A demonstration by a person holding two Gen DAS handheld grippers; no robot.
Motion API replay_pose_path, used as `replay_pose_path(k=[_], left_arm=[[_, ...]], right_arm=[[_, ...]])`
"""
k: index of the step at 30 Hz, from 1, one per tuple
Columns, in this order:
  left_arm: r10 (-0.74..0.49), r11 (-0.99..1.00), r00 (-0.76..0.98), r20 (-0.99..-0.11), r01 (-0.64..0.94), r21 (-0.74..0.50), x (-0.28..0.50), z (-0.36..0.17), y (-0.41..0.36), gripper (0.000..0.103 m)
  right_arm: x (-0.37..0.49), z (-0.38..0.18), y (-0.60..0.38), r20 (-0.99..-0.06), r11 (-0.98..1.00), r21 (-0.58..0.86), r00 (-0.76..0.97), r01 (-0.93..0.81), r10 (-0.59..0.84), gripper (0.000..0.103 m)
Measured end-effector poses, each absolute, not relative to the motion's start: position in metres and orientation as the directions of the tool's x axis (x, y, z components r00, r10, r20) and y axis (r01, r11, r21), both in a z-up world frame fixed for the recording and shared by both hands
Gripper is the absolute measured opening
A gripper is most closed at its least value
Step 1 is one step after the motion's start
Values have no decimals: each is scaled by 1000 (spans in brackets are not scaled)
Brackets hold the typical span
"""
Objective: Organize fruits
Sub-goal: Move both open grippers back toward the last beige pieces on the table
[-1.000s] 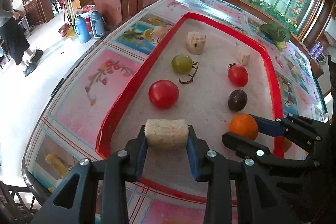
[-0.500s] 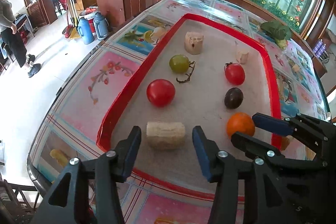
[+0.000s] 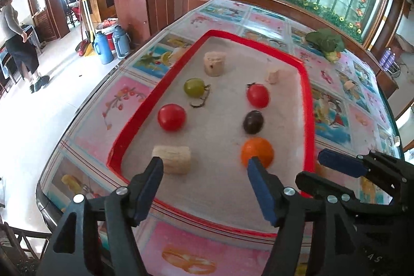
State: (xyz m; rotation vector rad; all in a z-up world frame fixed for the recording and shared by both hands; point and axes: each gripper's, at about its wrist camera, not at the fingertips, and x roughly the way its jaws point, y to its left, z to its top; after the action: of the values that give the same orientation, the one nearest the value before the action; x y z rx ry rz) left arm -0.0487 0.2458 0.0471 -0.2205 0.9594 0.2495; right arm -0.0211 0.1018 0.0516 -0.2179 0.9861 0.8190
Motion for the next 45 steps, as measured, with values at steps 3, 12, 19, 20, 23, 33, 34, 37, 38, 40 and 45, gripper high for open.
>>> replay_pose_path(k=[3,12,19,20,23,33,34,37,38,40,45], left_arm=[[102,955,562,-821,-286,-77,-48,53,233,73],[51,984,579,-814,-166,-57,-35,63,176,76],[-9,996,565,-825,-66,-56,-18,59,124,79],[-16,997,562,-827,-51,-54,-16,59,117,79],[-31,999,555,-831,-20,-51,-14,57,100,79],[-81,996,503,-860,20,-82,-22,35,89,79],[-91,995,499,-862,20,-93,-23,33,90,79],[-104,993,485,-868,10,-113,-19,22,91,79],[-100,993,477,-873,-3,-115,-16,19,92,79],[-111,990,467,-877,-30,-141,-12,14,97,78],[-143,980,494,-858,-52,-193,-3,15,104,77]], right_arm=[[-25,54,87,-805,698,194,295,-689,515,42],[-27,57,24,-790,758,239,332,-607,515,44],[-16,53,-48,-789,837,257,395,-484,470,45],[-14,52,-57,-790,845,258,401,-468,463,45],[-10,50,-91,-795,875,255,427,-411,432,45],[-1,40,-162,-800,919,266,466,-289,378,45],[-2,40,-167,-799,920,270,467,-285,379,45],[-2,36,-174,-797,917,287,462,-277,389,45],[-2,35,-175,-797,916,291,461,-276,391,45],[-2,33,-177,-796,916,296,461,-270,393,45],[-2,31,-190,-790,917,308,470,-253,395,45]])
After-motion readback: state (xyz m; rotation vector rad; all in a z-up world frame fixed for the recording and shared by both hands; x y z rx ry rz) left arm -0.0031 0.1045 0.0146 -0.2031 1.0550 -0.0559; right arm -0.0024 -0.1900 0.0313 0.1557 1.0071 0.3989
